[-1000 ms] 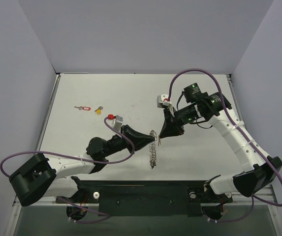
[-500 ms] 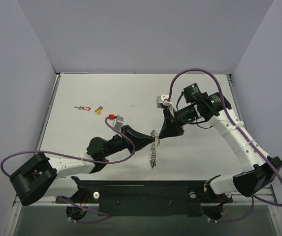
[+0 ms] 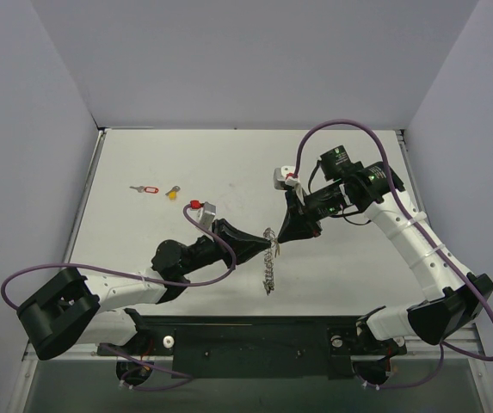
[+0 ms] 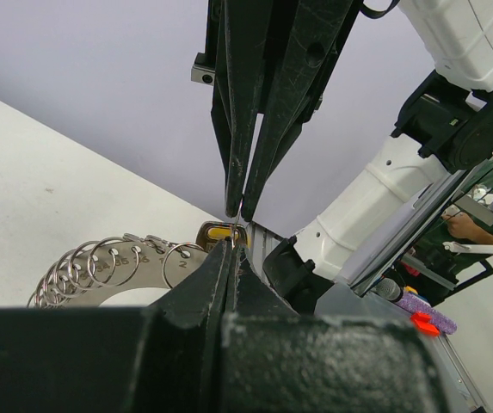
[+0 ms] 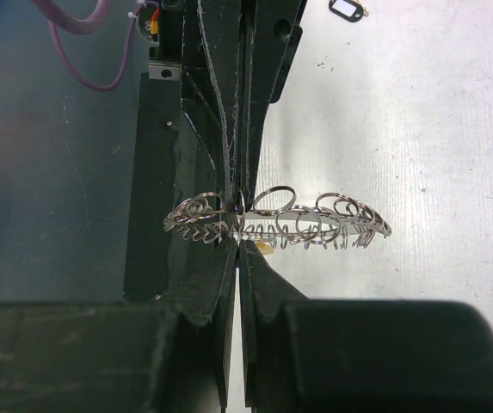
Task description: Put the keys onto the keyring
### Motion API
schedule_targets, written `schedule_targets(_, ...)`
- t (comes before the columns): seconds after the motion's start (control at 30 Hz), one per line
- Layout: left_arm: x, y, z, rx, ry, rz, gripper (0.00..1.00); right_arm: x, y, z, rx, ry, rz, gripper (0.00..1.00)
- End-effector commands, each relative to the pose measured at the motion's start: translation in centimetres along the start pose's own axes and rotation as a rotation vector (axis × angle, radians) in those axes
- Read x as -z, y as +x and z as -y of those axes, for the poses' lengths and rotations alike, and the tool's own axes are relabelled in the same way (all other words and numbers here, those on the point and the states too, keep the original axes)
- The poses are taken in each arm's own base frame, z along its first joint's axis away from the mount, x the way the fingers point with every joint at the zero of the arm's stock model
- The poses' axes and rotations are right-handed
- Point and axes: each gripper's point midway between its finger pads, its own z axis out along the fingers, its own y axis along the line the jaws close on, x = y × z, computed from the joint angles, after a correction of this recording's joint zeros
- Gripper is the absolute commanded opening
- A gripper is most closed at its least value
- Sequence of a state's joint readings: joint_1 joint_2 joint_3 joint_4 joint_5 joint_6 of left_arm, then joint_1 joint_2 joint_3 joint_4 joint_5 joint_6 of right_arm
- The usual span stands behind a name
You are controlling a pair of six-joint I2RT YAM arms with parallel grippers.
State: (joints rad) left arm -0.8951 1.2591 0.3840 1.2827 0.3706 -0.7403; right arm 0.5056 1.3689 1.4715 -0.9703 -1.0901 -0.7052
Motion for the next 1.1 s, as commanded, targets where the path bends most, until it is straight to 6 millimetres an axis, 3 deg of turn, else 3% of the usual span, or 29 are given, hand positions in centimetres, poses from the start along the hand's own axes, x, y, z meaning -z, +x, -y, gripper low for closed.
schedule_targets(0.0,-0.27,-8.0,7.06,-0.151,0.269,0.294,0.0,-0.13,-0.44,-1.36,0.001,-0.055,0.024,0.0)
schedule_targets(1.07,0.13,-8.03,7.33,-0.162,0.272,0.295,0.0,0.18,-0.49,-1.04,0.002,-0.031,0.021,0.0)
